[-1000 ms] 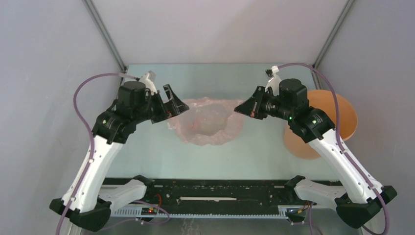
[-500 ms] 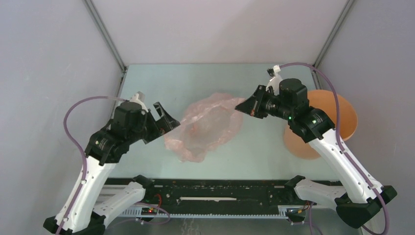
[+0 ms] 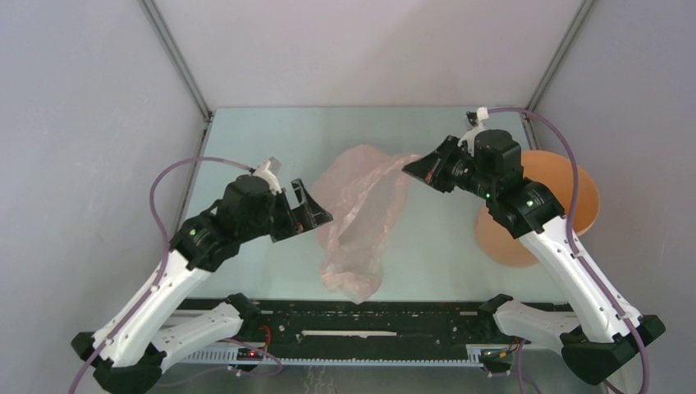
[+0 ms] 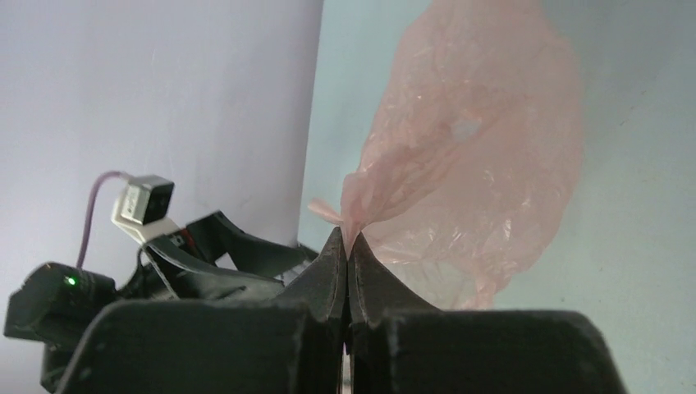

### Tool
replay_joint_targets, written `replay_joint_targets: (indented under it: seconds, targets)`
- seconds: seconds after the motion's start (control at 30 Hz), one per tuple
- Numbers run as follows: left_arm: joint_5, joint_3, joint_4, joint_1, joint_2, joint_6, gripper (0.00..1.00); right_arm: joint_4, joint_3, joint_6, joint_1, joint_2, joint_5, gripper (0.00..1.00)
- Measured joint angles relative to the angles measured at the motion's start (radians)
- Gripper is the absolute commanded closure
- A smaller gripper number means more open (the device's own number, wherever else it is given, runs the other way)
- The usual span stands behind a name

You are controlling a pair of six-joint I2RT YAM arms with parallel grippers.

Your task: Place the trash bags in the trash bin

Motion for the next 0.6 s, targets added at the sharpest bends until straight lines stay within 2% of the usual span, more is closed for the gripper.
replay_joint_targets:
  seconds: [0.33,0.6]
  targets:
    - [0.067,0.003,0.203,-0.002,0.277,0.026,0.0,-0.001,-0.034,0.067,-0.098,-0.089,0.098,1.0]
    - [0.209,0.06,0.407,0.033,0.553,0.008,0.0,-0.045,-0.132,0.078,-0.103,-0.182,0.108,1.0]
